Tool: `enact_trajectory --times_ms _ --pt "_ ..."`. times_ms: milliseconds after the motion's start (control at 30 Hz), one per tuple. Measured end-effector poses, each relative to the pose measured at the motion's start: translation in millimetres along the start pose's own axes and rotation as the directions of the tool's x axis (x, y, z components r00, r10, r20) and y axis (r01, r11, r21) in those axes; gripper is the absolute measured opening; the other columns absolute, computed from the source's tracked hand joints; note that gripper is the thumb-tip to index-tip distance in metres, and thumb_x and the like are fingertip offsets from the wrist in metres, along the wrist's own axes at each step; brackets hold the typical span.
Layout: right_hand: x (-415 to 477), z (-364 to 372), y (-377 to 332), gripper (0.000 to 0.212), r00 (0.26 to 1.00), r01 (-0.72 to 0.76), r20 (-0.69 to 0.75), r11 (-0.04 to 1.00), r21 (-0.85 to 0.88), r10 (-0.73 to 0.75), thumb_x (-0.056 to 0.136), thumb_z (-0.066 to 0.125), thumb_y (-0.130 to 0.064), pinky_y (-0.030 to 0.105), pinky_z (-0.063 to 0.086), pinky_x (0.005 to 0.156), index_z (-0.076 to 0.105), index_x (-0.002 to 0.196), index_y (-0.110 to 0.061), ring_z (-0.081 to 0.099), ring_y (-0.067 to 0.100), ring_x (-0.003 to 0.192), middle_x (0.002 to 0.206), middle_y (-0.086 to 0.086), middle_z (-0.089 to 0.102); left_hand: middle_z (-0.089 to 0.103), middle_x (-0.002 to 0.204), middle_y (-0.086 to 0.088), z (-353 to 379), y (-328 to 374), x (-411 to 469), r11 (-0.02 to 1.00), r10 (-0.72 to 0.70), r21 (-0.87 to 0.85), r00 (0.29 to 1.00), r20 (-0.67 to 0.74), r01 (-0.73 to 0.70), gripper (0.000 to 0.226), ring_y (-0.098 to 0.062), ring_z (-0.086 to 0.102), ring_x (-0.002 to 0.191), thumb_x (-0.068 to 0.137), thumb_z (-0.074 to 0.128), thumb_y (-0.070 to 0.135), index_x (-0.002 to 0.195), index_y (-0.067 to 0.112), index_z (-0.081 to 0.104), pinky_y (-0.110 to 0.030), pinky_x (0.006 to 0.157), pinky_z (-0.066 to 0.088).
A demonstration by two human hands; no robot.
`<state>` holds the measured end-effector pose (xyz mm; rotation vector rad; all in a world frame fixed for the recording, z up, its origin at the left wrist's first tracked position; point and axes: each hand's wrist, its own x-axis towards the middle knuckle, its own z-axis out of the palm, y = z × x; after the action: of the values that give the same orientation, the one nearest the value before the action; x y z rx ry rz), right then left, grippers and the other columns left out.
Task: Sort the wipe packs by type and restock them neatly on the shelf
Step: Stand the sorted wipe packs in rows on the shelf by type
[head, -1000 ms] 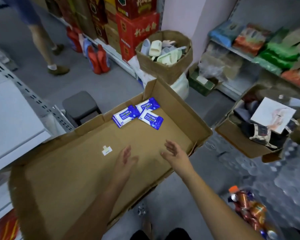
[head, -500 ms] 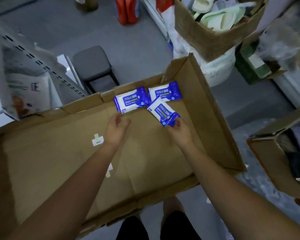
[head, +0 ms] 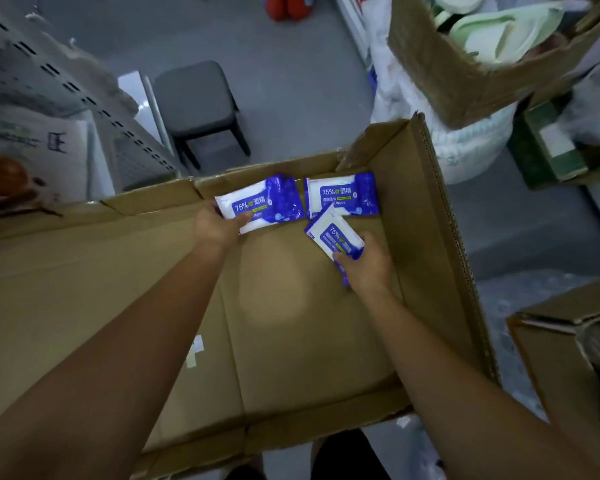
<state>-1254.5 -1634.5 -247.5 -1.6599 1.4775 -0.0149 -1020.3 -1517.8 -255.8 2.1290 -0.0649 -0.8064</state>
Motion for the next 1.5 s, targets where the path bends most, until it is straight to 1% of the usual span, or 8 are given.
enact_trajectory --times_ms 167,300,567,733,900,1167,1267,1500 --pt "-36 -16 -27 0.026 0.967 -0.059 0.255 0.974 0.218 0.002 0.089 0.067 -0.005 0.031 0.055 0.06 0.053 0.109 -0.014 0.064 0.019 0.069 0.097 0.001 0.067 0.068 0.093 0.002 -43 -8 -46 0.977 -0.027 -0.209 0.998 0.057 0.039 0.023 0.005 0.067 0.061 0.09 0.071 0.006 0.107 0.014 0.058 -0.013 0.052 0.051" --pt "-72 -14 -49 0.02 0.94 -0.043 0.339 0.968 0.247 -0.044 0.087 0.064 0.003 0.023 0.052 0.049 0.06 0.099 -0.012 0.062 0.012 0.058 0.084 0.002 0.068 0.072 0.092 -0.001 -95 -38 -90 0.969 -0.006 -0.247 0.998 0.065 0.022 0.021 -0.013 0.06 0.07 0.093 0.07 0.022 0.111 0.015 0.063 -0.018 0.053 0.047" --pt "-171 62 -95 0.047 0.908 0.024 0.388 0.944 0.329 -0.158 0.077 0.08 0.001 0.021 0.056 0.064 0.053 0.112 -0.016 0.069 0.016 0.083 0.103 0.003 0.071 0.074 0.101 -0.007 -245 -128 -169 0.913 -0.04 -0.405 0.999 0.013 0.042 0.017 -0.017 0.073 0.083 0.092 0.069 0.007 0.107 0.015 0.063 -0.026 0.06 0.06" --pt "-265 136 -109 0.029 0.881 0.003 0.43 0.913 0.408 -0.195 0.078 0.079 -0.003 0.047 0.056 0.084 0.068 0.103 -0.014 0.072 0.032 0.091 0.102 0.013 0.076 0.077 0.102 -0.004 -362 -194 -215 0.864 -0.01 -0.503 0.999 -0.048 -0.016 0.022 -0.015 0.074 0.086 0.093 0.068 0.016 0.115 0.014 0.066 -0.026 0.063 0.06" --pt "-369 200 -115 0.021 0.889 -0.057 0.417 0.86 0.506 -0.187 0.085 0.076 -0.014 0.048 0.054 0.088 0.071 0.105 -0.013 0.072 0.031 0.092 0.104 0.012 0.076 0.077 0.099 -0.007 -457 -257 -267 0.802 -0.112 -0.596 0.991 -0.073 0.047 0.022 -0.019 0.075 0.085 0.093 0.068 0.017 0.114 0.011 0.066 -0.029 0.061 0.061" --pt "-464 274 -174 0.028 0.831 -0.039 0.509 0.89 0.454 -0.224 0.09 0.069 -0.009 0.029 0.057 0.059 0.065 0.115 0.0 0.071 0.021 0.078 0.106 0.018 0.073 0.076 0.102 -0.007 -575 -319 -303 0.742 -0.18 -0.67 0.969 -0.167 0.023 0.022 -0.021 0.073 0.086 0.094 0.068 0.017 0.115 0.013 0.063 -0.036 0.068 0.063" --pt "-475 299 -216 0.027 0.79 0.011 0.536 0.881 0.473 -0.298 0.09 0.067 -0.009 0.032 0.058 0.07 0.065 0.117 -0.004 0.072 0.02 0.082 0.105 0.013 0.074 0.077 0.1 -0.006 -607 -320 -293 0.719 -0.175 -0.695 0.97 -0.17 0.008 0.017 -0.021 0.074 0.087 0.094 0.067 0.015 0.11 0.016 0.064 -0.034 0.07 0.063" --pt "-456 349 -319 0.103 0.788 0.128 0.451 0.828 0.545 -0.419 0.026 0.095 -0.06 0.034 0.06 0.079 0.066 0.113 -0.013 0.073 0.022 0.092 0.104 0.008 0.076 0.078 0.098 -0.009 -688 -282 -236 0.75 -0.099 -0.66 0.981 -0.165 -0.036 0.02 -0.025 0.075 0.088 0.093 0.065 0.009 0.113 0.011 0.064 -0.035 0.07 0.063"
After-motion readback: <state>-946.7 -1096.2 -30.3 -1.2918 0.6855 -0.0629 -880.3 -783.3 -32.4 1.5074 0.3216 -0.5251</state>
